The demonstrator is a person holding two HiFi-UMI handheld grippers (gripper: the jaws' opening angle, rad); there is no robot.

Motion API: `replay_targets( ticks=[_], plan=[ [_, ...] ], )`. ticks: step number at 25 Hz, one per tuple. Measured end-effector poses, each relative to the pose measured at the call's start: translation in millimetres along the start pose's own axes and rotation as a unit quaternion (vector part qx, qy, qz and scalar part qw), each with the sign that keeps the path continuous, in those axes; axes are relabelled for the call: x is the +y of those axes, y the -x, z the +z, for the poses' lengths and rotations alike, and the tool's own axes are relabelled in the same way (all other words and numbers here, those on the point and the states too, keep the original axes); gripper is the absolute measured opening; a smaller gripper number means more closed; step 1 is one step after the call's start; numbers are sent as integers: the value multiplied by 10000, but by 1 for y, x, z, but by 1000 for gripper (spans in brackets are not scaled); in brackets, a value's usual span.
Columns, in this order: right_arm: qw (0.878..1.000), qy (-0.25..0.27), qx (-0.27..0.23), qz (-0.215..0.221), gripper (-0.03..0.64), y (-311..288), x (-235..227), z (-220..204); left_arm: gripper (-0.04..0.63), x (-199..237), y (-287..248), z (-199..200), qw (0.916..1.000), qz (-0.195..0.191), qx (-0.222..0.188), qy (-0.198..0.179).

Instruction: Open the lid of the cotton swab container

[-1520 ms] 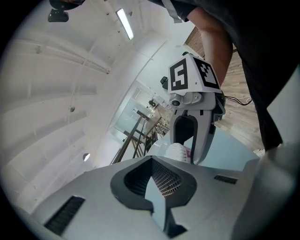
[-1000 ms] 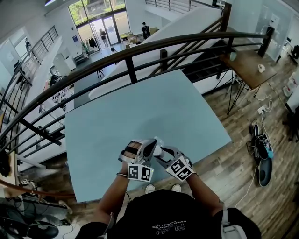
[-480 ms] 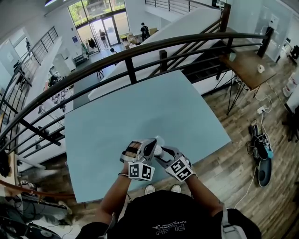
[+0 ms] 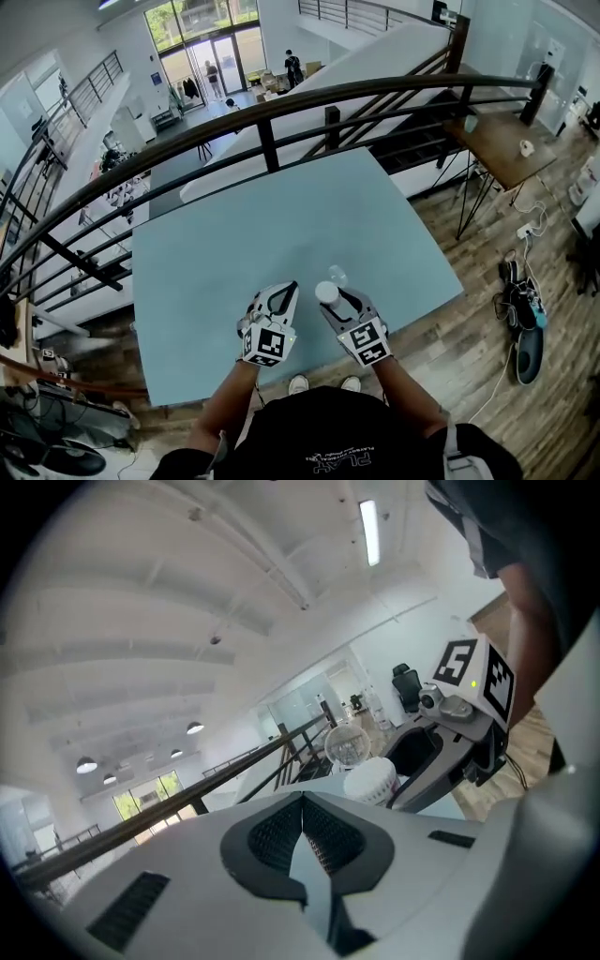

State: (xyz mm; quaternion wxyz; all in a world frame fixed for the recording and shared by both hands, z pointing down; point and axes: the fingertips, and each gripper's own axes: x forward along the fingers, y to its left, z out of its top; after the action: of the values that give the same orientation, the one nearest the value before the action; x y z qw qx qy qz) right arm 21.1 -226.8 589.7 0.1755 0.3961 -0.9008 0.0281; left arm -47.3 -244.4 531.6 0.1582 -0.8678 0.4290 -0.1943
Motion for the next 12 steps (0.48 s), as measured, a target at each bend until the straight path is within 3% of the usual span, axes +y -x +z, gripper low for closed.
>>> replay_targets(
  ticks=[4,12],
  plan=[
    [9996,-63,-187,-186,224,3,-8,5,14,13,8,-7,9970,104,-57,769],
    [9976,-165,-467,-479,224,15,-14,15,12,6,18,-17,9899,133,-31,1414]
  ],
)
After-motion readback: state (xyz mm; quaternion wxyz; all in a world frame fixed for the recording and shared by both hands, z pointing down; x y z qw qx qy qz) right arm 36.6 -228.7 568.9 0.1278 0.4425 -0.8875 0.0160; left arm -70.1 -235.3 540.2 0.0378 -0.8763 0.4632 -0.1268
